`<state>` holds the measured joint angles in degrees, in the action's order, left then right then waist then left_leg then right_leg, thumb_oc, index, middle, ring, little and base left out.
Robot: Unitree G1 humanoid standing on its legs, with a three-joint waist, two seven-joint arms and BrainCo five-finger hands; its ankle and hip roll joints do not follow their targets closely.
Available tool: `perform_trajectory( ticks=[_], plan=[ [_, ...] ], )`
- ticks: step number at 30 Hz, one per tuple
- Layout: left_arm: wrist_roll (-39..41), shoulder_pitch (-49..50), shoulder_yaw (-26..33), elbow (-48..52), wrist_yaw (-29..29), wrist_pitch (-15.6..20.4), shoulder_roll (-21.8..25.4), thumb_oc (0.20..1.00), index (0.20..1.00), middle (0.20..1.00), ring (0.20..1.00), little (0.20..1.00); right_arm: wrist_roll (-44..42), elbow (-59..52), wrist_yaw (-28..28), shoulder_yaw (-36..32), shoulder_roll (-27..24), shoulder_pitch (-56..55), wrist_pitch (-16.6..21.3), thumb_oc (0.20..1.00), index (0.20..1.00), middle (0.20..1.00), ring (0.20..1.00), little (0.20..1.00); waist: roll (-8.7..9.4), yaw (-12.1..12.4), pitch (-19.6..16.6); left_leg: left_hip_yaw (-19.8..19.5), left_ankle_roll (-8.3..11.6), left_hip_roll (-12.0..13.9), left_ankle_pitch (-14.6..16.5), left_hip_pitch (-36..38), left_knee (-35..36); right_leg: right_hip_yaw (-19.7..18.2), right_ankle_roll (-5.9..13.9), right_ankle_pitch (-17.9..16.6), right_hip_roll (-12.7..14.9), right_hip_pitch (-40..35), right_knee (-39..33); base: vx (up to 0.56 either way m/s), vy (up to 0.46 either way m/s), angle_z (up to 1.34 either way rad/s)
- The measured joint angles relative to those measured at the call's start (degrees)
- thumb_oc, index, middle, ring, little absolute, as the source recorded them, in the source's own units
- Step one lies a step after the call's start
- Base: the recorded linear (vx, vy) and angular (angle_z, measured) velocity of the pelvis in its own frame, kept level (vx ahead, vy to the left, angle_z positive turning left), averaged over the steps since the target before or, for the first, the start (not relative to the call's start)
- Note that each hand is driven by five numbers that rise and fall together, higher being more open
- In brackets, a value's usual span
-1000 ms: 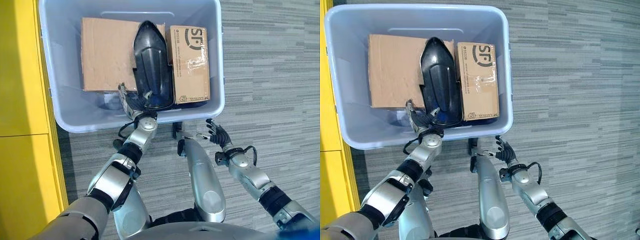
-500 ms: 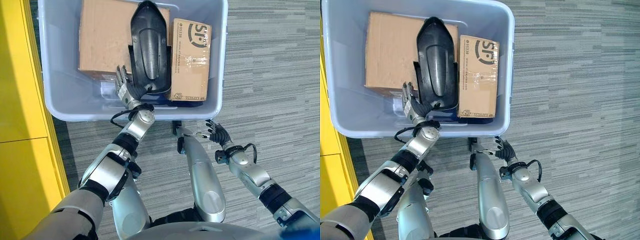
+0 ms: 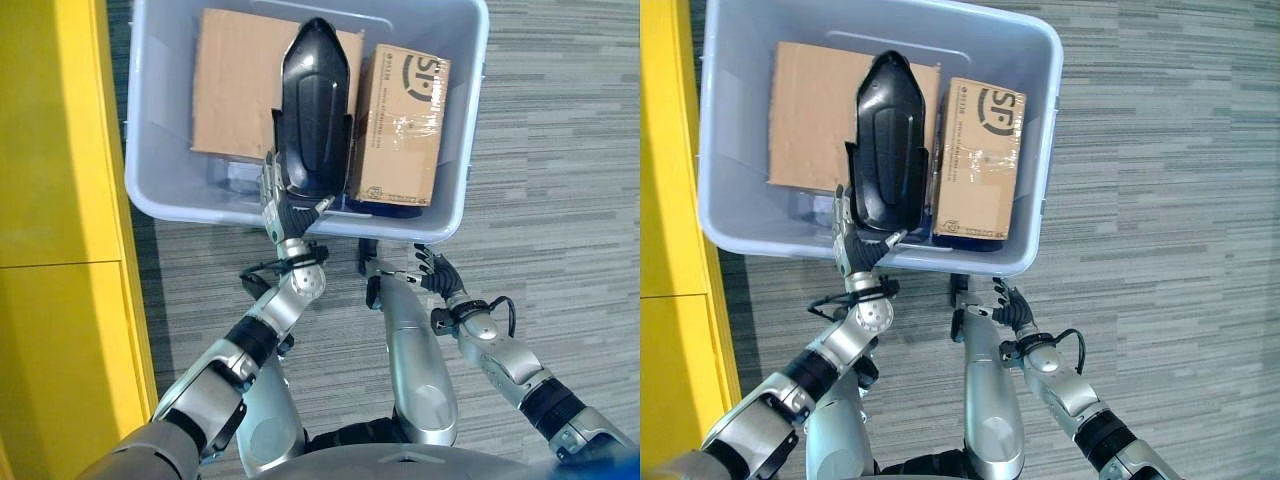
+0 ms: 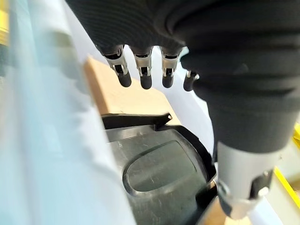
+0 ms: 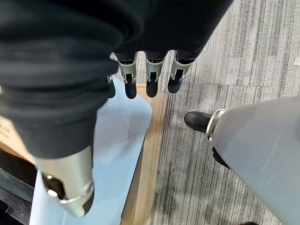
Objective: Move parts from the plastic box to the shelf.
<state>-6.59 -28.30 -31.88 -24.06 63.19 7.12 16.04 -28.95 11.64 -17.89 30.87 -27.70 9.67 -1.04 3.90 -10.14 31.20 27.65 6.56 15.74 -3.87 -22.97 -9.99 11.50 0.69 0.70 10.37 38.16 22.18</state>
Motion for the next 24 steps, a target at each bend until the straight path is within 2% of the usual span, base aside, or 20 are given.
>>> perform_trajectory(
  ticks=[7, 15, 20, 24],
  plan=[
    [-6.2, -2.6, 1.0, 5.9, 1.0, 3.3, 3.4, 1.000, 1.000, 1.000, 1.000, 1.000, 0.0, 0.0, -0.4, -1.2, -0.2, -0.5, 0.1, 1.000, 1.000, 1.000, 1.000, 1.000, -0.99, 0.0, 0.0, -0.1, 0.02, -0.1, -0.1, -0.1, 0.0, 0.2, -0.11, 0.1, 0.2, 0.2, 0.4, 0.00, 0.000, 0.01],
    [-6.6, -9.7, 1.1, 6.2, 5.4, 4.6, 3.7, 1.000, 1.000, 1.000, 1.000, 1.000, 0.1, 1.7, 0.6, -1.0, -0.2, -0.6, 0.8, 1.000, 1.000, 1.000, 1.000, 1.000, -0.95, -1.4, 0.0, -0.4, 0.02, 0.2, -0.1, 0.8, -0.2, 0.2, -0.60, -0.1, 0.0, -0.9, 0.8, 0.00, 0.000, 0.00],
    [-6.3, -16.7, 1.6, 3.0, 5.9, 4.7, 3.4, 1.000, 1.000, 1.000, 1.000, 1.000, 0.2, 2.6, 2.1, -0.9, -0.2, -0.5, 1.2, 1.000, 1.000, 1.000, 1.000, 1.000, -0.88, -3.0, 0.0, -0.3, -0.07, 0.5, 0.0, 1.8, -0.5, 0.0, -0.25, 0.4, -0.3, -1.8, 0.8, 0.01, -0.002, -0.01],
    [-0.8, -20.5, 2.7, -7.9, 5.7, 3.0, 0.8, 1.000, 1.000, 1.000, 1.000, 1.000, 0.5, 3.8, 2.7, -0.8, -0.2, -0.4, 1.2, 1.000, 1.000, 1.000, 1.000, 1.000, -0.84, -4.4, 0.0, -0.1, 0.05, 1.5, 0.5, 1.7, -1.2, -0.2, -0.35, 0.5, -1.2, -1.8, 0.8, 0.01, 0.001, -0.09]
  ],
)
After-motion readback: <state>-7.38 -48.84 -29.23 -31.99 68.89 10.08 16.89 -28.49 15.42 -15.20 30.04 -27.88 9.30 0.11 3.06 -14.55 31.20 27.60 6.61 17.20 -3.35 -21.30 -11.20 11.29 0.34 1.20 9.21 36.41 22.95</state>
